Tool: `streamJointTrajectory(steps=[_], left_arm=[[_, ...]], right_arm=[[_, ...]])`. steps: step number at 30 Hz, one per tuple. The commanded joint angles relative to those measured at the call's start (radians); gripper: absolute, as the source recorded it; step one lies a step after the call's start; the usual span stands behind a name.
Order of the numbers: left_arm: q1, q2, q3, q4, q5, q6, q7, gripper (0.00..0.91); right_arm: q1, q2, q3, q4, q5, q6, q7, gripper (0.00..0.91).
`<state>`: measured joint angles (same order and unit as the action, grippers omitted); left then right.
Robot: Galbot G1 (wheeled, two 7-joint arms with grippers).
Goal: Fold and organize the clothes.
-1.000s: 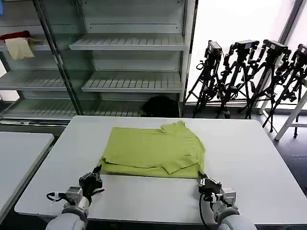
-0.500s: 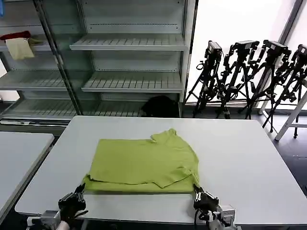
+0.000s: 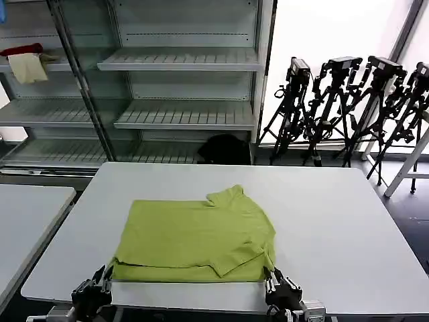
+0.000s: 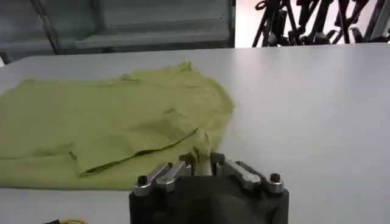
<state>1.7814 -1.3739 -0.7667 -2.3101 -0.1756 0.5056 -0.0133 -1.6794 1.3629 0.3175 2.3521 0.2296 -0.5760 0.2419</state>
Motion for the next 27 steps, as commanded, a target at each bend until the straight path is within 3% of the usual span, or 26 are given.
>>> streamJointTrajectory(steps=[1,10,15,20,27], left_arm=[[0.009,-0.003,-0.010,-0.023,0.034,0.002,-0.008,0.907],[-0.124,0.000,-0.041,-0.049,0.008,-0.040,-0.006,0.907],[-0.298,0.046,-0.022,0.009,-0.119,0.037,0.007,0.907],[-0.530,0.119,0.027,0.184,-0.255,0.073,-0.014,0.907],[-0.660,0.264,0.171,0.374,-0.260,0.076,0.011,0.907]], right_arm=[[-0.015,0.001,-0.014,0.011,-0.011,-0.001,0.007,0.907],[0.093,0.024,0.015,0.028,-0.023,-0.002,0.033,0.907],[0.295,0.022,0.007,-0.054,-0.007,-0.006,-0.008,0.907],[0.567,0.061,-0.025,-0.270,0.025,-0.011,-0.010,0.907],[0.879,0.051,-0.086,-0.596,0.121,-0.014,-0.044,0.907]])
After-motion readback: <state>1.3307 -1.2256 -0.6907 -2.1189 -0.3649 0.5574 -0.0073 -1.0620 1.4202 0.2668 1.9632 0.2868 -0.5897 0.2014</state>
